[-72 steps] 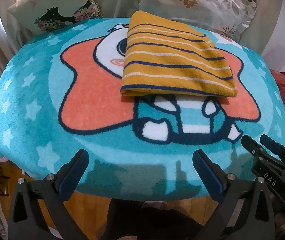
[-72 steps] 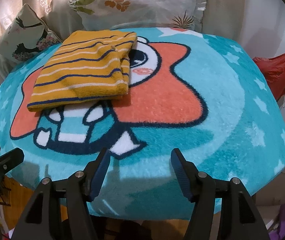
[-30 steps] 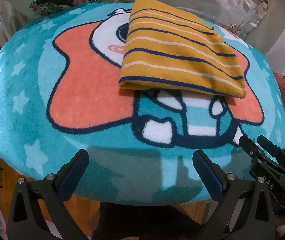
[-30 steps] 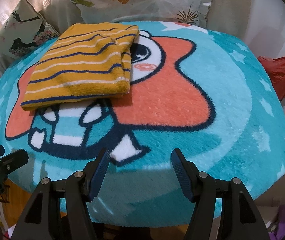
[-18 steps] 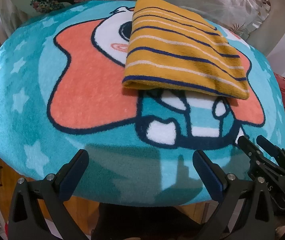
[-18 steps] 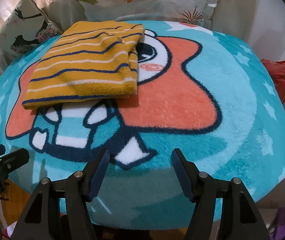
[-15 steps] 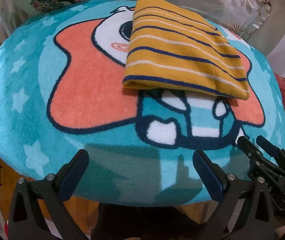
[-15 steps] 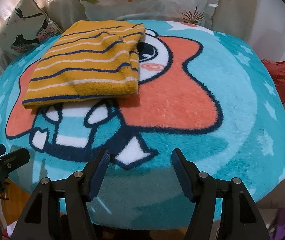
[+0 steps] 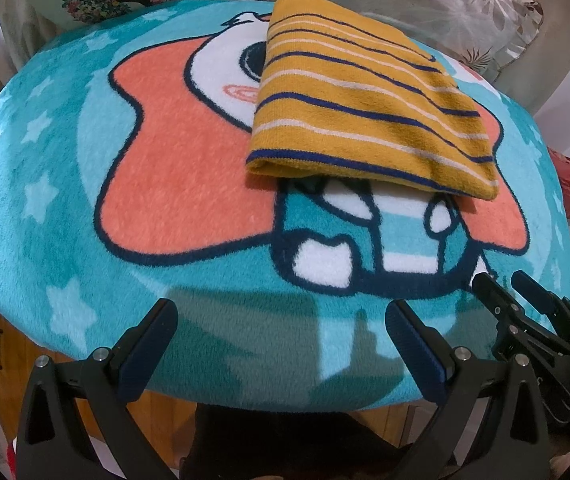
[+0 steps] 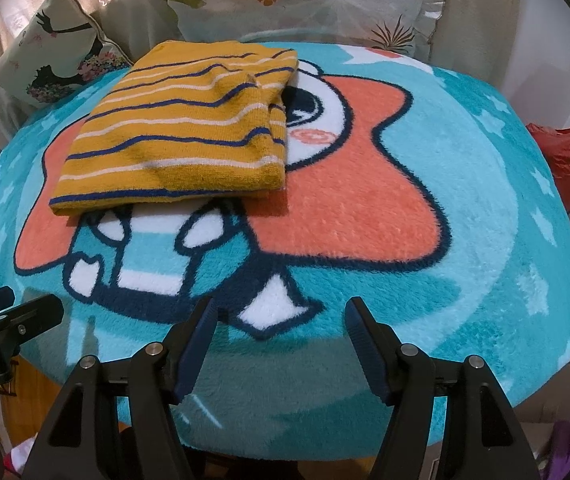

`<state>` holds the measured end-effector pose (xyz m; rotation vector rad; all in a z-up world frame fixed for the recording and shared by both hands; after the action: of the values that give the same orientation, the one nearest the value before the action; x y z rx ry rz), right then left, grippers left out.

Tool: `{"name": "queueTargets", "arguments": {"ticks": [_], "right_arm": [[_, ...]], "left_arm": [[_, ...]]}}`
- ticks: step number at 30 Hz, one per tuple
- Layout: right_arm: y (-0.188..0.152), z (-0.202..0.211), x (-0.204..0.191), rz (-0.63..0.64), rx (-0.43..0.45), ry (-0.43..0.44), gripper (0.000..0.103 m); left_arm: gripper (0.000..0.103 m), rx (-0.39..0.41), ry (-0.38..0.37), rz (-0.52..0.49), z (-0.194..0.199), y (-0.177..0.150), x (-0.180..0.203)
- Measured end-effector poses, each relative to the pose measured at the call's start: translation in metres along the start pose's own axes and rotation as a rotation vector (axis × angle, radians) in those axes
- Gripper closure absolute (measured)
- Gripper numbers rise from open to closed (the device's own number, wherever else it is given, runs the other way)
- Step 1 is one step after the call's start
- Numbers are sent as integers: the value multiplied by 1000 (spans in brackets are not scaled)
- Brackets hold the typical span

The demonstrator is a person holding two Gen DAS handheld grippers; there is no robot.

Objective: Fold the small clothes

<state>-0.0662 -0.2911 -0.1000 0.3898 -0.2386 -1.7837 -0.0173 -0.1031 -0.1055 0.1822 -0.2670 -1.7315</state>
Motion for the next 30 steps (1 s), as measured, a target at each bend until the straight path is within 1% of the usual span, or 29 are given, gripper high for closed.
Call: {"name": "queueTargets", "arguments": {"ticks": [30], "right_arm": [[-1, 2, -1, 4, 2, 6, 31]], "left_arm": [[0, -17, -5, 11, -2, -3, 1]]}}
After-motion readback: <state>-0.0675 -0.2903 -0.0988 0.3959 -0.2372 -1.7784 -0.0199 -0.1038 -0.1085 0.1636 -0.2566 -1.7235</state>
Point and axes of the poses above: each gripper's, at about its wrist camera, not at the fingertips, and z roughly against the way its jaws point, x to its right, y to its top, the point moved 7 cm from there along -z, roughly the way its jaws point, and after that the axes turned 4 degrees about -z, right-handed, at the moved point
